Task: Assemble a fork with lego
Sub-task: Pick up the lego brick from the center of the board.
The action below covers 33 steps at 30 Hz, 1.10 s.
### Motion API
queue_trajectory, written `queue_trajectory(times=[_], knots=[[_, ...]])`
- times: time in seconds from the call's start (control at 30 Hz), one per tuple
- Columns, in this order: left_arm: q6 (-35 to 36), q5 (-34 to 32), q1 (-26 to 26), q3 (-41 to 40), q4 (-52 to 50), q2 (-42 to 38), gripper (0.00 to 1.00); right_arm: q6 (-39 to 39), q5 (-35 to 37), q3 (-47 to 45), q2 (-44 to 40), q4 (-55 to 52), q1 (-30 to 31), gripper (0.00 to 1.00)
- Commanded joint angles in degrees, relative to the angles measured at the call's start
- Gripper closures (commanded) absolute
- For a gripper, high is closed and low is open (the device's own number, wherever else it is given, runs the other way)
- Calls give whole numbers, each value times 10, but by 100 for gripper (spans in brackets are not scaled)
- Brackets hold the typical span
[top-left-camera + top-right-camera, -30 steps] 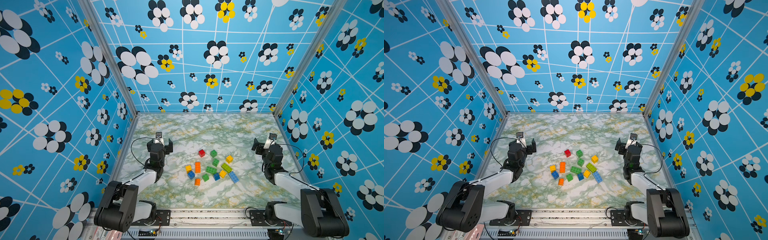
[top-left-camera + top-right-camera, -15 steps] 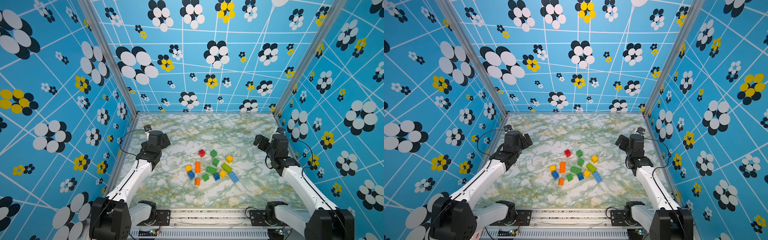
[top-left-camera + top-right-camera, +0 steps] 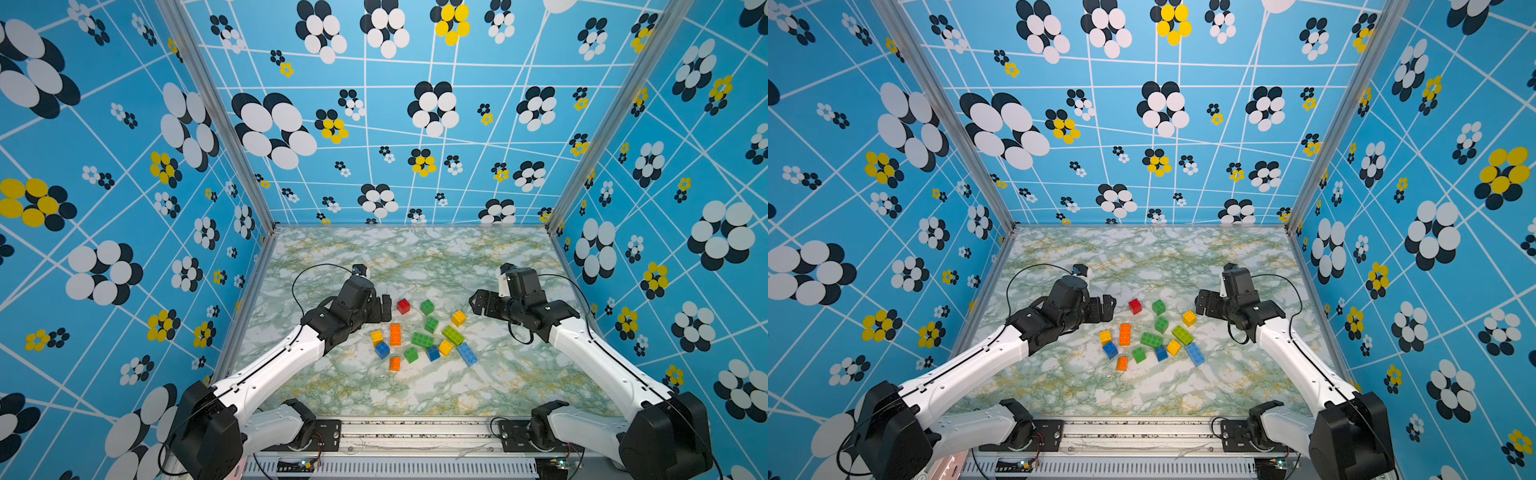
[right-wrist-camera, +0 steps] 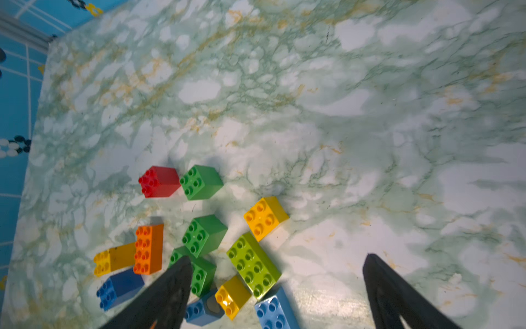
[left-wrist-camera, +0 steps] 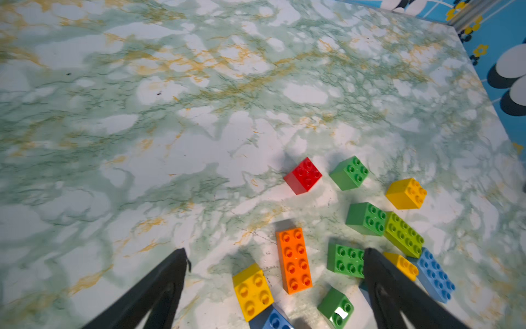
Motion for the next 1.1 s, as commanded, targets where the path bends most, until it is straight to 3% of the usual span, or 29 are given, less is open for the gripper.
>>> queue_trajectory(times=[0.0, 0.2, 0.53, 0.73, 1.07], knots=[[-9, 53, -30, -9, 36, 23, 1, -36, 11, 17, 30, -76, 34, 11], [-36, 115, -56, -24, 118, 64, 1, -98, 35, 32, 93, -46, 65, 23], [-77, 153, -57, -36, 198, 110, 3, -243, 16, 85, 204, 14, 65, 32], [-78, 158, -56, -38, 202, 120, 7, -284, 16, 117, 245, -6, 65, 33], [-81, 170, -54, -35, 211, 142, 9, -319, 32, 136, 285, -32, 69, 43]])
